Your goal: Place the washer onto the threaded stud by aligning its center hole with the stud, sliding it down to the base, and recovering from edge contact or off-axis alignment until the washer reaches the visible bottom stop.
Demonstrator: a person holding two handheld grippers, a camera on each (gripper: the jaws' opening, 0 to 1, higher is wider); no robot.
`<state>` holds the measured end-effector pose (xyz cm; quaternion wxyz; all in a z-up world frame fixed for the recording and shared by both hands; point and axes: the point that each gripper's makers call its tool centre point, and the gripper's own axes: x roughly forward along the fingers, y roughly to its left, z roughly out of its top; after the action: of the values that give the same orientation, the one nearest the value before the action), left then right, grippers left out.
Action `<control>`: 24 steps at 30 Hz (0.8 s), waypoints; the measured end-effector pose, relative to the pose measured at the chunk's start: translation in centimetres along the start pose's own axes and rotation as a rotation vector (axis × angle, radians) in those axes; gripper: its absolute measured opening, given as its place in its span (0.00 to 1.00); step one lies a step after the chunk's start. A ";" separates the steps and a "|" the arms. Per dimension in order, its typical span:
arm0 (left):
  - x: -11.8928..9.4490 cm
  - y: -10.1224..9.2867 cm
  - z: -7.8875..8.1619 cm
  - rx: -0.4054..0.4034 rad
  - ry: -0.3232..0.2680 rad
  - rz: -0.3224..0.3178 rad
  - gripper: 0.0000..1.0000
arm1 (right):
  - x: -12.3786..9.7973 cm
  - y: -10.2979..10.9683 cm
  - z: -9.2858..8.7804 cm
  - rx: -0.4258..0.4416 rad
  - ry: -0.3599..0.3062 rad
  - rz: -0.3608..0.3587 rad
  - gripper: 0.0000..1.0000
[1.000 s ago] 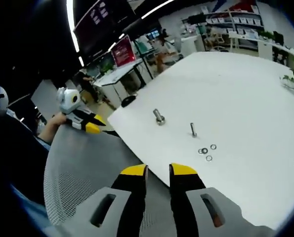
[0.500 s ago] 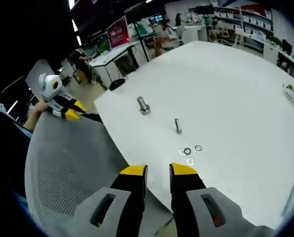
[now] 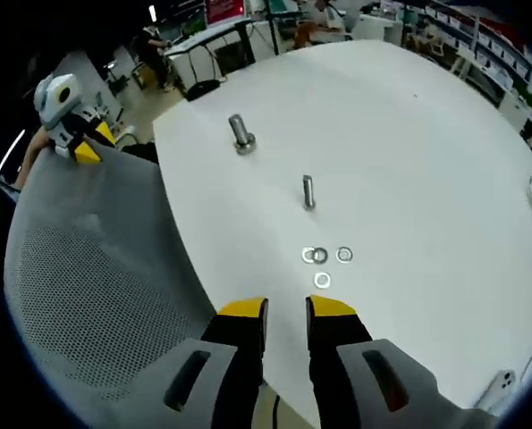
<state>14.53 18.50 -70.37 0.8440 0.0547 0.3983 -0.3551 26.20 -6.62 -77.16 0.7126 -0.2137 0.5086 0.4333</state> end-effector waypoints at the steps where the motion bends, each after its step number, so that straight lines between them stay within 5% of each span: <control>1: 0.0 0.0 0.0 -0.001 0.002 0.000 0.15 | 0.3 0.3 0.3 0.007 -0.003 0.034 0.20; 5: 0.1 0.1 -0.2 -0.008 0.013 0.001 0.15 | 1.1 -0.7 0.8 -0.019 0.020 0.027 0.20; 14: 0.1 0.9 -0.2 -0.034 0.018 0.026 0.14 | 2.9 -3.0 1.2 -0.239 0.114 0.004 0.19; 24: 0.3 0.8 -0.5 -0.033 0.044 0.018 0.13 | 5.6 -1.9 1.6 -0.362 0.153 0.085 0.21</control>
<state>14.83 19.07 -71.09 0.8390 0.0523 0.4220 -0.3397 29.30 -4.18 -81.92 0.6030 -0.3489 0.4835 0.5300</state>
